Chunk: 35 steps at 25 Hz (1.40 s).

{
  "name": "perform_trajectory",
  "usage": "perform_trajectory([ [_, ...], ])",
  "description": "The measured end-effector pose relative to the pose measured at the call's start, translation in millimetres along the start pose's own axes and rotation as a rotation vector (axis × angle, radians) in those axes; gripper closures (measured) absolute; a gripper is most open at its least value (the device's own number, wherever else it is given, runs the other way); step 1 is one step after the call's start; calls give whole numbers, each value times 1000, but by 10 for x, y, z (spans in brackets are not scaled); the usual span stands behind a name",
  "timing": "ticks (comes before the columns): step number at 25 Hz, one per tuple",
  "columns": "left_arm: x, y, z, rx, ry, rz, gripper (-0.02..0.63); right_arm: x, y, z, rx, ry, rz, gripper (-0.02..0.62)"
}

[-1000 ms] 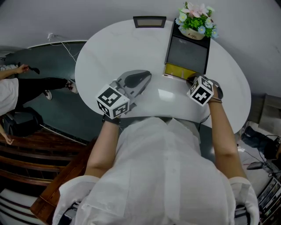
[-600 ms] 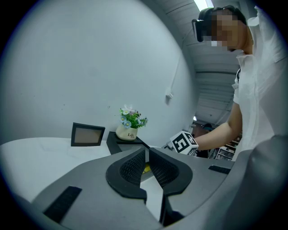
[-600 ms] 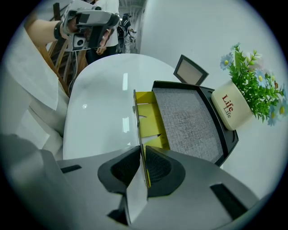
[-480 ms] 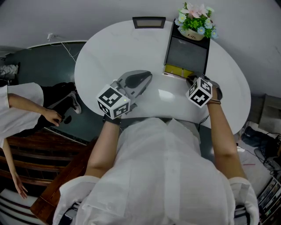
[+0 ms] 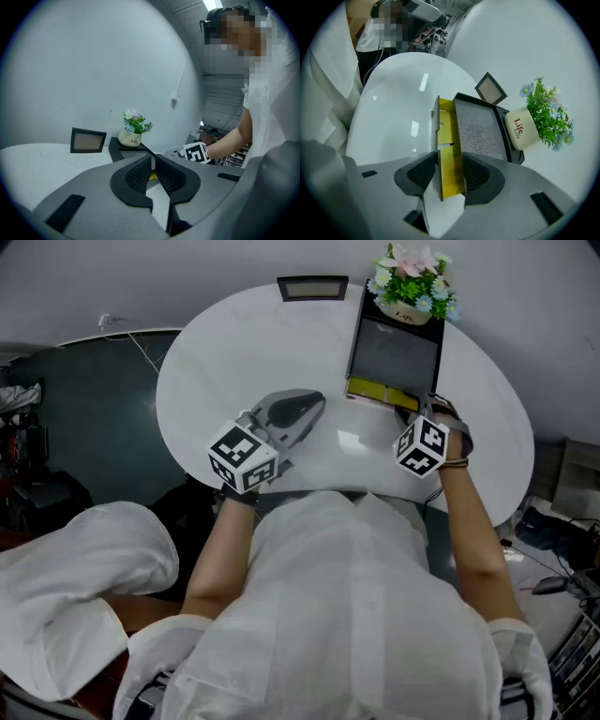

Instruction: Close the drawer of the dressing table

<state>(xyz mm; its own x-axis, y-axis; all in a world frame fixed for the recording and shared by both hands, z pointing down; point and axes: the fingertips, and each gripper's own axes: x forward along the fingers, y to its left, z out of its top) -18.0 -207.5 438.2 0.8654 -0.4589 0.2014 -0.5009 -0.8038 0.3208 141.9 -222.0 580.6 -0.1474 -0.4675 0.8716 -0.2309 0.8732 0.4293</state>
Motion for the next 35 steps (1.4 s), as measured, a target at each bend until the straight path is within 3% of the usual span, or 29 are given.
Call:
perform_trajectory([
  [8, 49, -15, 4, 4, 0, -1, 572, 43, -83, -19, 35, -4, 49, 382],
  [17, 51, -39, 20, 2, -4, 11, 572, 68, -115, -20, 66, -14, 145, 380],
  [35, 77, -93, 31, 5, -6, 19, 574, 48, -206, -10, 84, -21, 142, 482],
])
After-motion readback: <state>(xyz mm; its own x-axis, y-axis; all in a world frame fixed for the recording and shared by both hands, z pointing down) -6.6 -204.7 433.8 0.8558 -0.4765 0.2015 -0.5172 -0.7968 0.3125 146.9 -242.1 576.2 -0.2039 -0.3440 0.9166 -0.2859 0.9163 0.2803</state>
